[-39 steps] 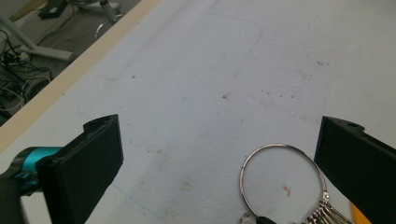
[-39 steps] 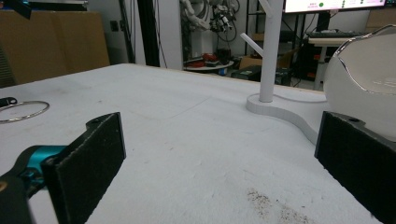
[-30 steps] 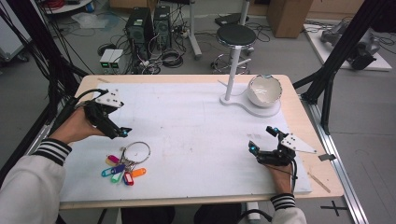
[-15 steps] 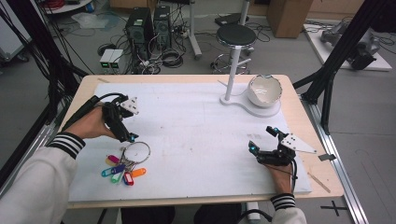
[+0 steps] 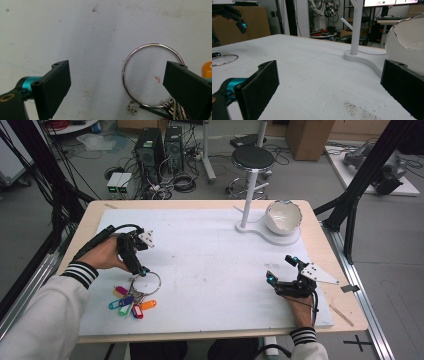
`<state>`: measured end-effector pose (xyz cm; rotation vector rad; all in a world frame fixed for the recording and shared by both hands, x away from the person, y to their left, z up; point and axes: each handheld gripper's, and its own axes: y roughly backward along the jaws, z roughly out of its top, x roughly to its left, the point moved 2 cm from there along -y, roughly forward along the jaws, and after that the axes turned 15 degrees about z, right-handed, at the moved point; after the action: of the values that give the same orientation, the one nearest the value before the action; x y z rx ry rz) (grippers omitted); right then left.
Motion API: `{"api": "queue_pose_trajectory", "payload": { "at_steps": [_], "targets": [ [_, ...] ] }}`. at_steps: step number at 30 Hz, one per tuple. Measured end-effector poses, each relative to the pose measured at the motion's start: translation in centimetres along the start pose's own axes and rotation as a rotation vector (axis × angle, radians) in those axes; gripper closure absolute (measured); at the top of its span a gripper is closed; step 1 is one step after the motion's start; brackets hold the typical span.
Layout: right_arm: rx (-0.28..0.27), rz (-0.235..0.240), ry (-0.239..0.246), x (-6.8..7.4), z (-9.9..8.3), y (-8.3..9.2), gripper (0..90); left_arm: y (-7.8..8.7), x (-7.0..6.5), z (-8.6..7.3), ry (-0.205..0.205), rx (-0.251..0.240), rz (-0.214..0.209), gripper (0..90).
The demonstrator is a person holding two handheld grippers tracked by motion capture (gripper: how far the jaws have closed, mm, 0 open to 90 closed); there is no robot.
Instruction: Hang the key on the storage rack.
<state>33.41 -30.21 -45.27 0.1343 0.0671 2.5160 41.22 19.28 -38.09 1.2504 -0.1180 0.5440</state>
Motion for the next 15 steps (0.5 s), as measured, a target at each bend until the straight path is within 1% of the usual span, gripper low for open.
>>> {"api": "queue_pose_trajectory", "payload": {
  "at_steps": [2, 3, 5, 6, 7, 9, 11, 12, 13, 15],
  "targets": [
    [0.000, 0.000, 0.000, 0.0, 0.0, 0.0, 1.3, -0.5, -0.1, 0.1, -0.012, 0.023, -0.009, 11.2],
    [0.001, -0.001, 0.002, 0.0, 0.0, 0.0, 1.4, -0.6, -0.1, 0.1, -0.025, 0.032, -0.014, 12.2],
    [-0.001, -0.001, 0.001, 0.0, 0.0, 0.0, 1.4, -0.8, -0.2, 0.2, -0.019, 0.036, -0.015, 13.5],
    [0.000, -0.001, 0.001, 0.0, 0.0, 0.0, 1.3, -0.9, -0.2, 0.2, -0.028, 0.044, -0.020, 14.3],
    [0.000, -0.001, 0.002, 0.0, 0.0, 0.0, 1.3, -1.2, -0.4, 0.3, -0.024, 0.055, -0.027, 15.4],
    [0.000, 0.000, 0.000, 0.0, 0.0, 0.0, 1.3, -1.4, -0.5, 0.3, -0.028, 0.059, -0.031, 16.8],
    [-0.001, 0.001, 0.000, 0.0, 0.0, 0.0, 1.3, -1.7, -0.6, 0.3, -0.040, 0.085, -0.036, 18.0],
    [0.000, 0.001, 0.000, 0.0, 0.0, 0.0, 1.3, -1.7, -0.6, 0.3, -0.040, 0.085, -0.036, 19.5],
    [0.000, 0.000, 0.001, 0.0, 0.0, 0.0, 1.3, -1.8, -0.6, 0.3, -0.050, 0.090, -0.039, 21.6],
    [0.001, 0.000, 0.001, 0.0, 0.0, 0.0, 1.3, -1.9, -0.7, 0.3, -0.048, 0.101, -0.047, 22.2]
  ]
}}
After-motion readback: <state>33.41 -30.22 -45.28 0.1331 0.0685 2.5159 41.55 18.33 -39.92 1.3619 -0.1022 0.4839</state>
